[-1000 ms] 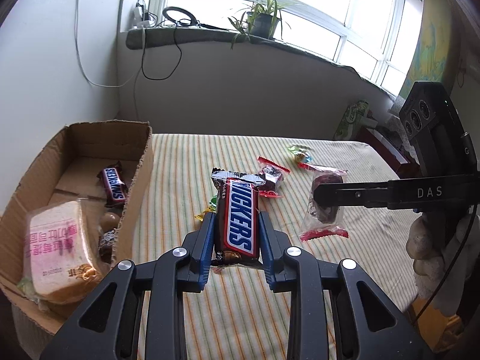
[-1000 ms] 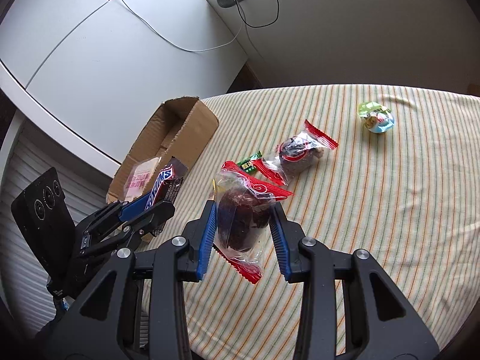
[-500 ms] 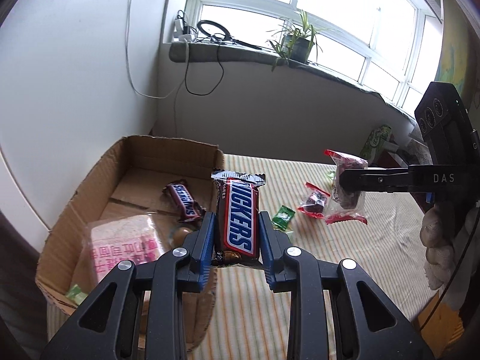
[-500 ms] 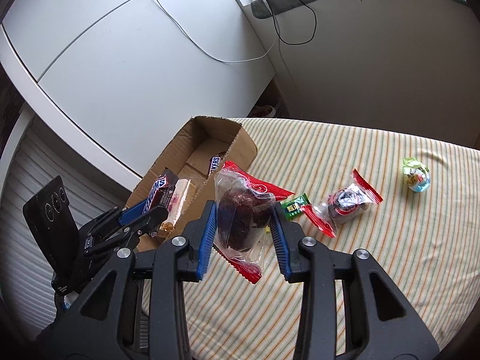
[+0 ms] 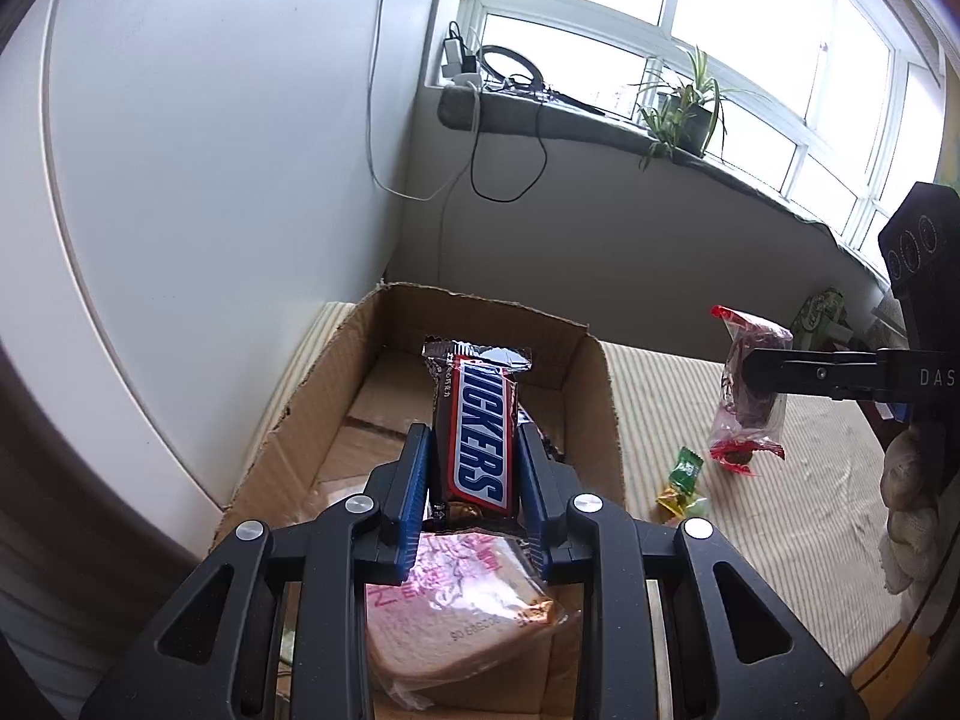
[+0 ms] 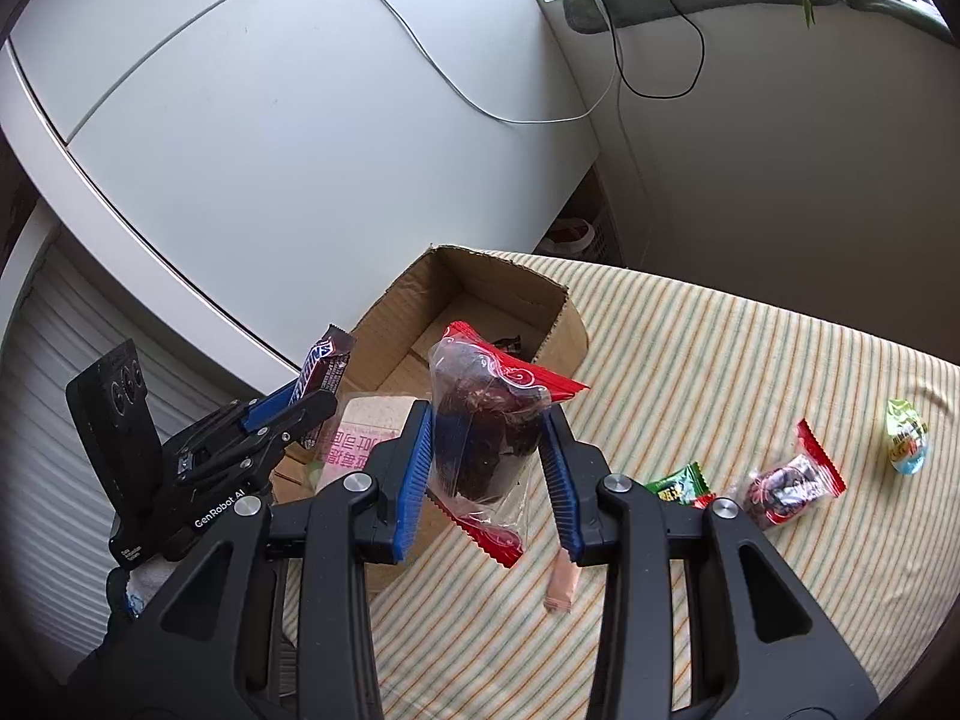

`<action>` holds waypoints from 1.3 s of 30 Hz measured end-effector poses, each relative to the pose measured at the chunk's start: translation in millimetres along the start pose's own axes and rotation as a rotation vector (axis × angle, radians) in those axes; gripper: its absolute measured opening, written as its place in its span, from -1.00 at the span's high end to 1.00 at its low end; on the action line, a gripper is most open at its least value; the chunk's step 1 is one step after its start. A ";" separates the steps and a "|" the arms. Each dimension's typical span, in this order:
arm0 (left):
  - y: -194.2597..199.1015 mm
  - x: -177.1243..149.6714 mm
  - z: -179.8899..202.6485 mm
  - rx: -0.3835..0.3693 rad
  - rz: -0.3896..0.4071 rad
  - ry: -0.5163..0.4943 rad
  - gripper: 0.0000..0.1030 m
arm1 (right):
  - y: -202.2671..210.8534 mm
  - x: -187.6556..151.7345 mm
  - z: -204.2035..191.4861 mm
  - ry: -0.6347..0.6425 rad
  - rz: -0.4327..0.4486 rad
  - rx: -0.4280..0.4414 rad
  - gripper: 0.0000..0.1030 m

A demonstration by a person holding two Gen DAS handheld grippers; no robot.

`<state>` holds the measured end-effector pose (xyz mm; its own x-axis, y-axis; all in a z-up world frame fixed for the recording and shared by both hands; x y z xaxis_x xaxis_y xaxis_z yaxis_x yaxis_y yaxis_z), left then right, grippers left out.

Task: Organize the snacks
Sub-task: 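Lower both snacks into the box and open both tools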

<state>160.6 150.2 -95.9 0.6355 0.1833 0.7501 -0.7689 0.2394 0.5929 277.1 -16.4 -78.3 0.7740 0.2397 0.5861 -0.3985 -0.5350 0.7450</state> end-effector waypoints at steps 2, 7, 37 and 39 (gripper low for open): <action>-1.2 1.0 -6.3 0.011 -0.001 0.006 0.48 | -6.2 4.4 -6.0 0.003 -0.003 0.009 0.27; -6.0 5.0 -18.3 0.025 -0.003 0.022 0.48 | -18.9 10.3 -20.9 0.027 -0.014 0.026 0.27; -19.1 10.7 -37.3 0.046 -0.003 0.060 0.29 | -47.1 13.8 -40.6 0.068 -0.044 0.050 -0.25; -17.5 11.5 -36.5 0.045 0.002 0.061 0.29 | -44.5 13.6 -38.5 0.069 -0.038 0.047 -0.25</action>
<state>184.0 182.9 -108.4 0.6363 0.2418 0.7325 -0.7714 0.1963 0.6053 286.5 42.0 -91.2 0.7513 0.3149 0.5800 -0.3452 -0.5615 0.7521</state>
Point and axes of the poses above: each gripper's, at about its wrist camera, not at the fingertips, and y roughly against the way its jaws point, z to its right, x to its top, the point moved 7 cm from there along -y, roughly the way its jaws point, and after that the axes turned 10 degrees about -x, right-handed, at the moved point
